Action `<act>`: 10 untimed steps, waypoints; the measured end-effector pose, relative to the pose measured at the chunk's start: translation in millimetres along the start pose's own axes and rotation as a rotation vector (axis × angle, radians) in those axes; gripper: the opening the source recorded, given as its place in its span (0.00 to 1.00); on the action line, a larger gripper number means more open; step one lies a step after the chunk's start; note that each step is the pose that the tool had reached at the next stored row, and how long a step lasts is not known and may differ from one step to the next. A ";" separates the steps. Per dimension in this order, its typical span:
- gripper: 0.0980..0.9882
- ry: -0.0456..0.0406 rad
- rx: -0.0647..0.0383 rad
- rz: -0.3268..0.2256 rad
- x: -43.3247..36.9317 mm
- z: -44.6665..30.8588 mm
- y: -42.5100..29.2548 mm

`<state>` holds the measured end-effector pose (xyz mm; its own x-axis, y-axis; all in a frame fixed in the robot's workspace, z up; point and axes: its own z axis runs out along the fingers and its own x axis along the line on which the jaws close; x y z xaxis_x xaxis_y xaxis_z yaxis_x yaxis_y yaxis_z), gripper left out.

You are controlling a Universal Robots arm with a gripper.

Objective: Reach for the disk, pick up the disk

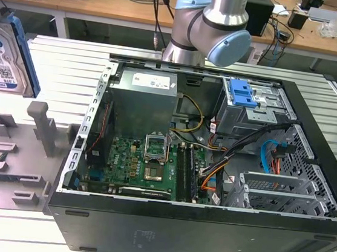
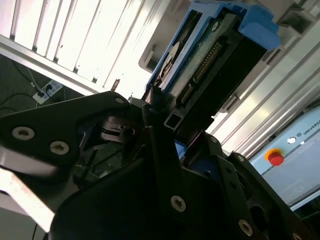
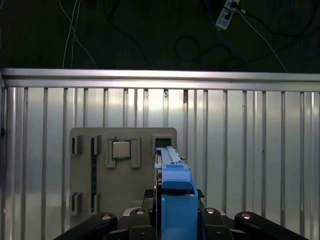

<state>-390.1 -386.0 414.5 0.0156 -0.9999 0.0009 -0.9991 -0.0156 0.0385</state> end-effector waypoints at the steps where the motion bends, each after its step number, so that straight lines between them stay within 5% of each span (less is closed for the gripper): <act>1: 0.30 -0.0001 0.000 0.000 0.0 -1.7 0.0; 10: 0.30 -0.0001 0.000 0.000 -0.2 -25.4 0.1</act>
<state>-389.2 -385.7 439.9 0.0156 -0.9999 0.0008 -0.9991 -0.0156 0.0385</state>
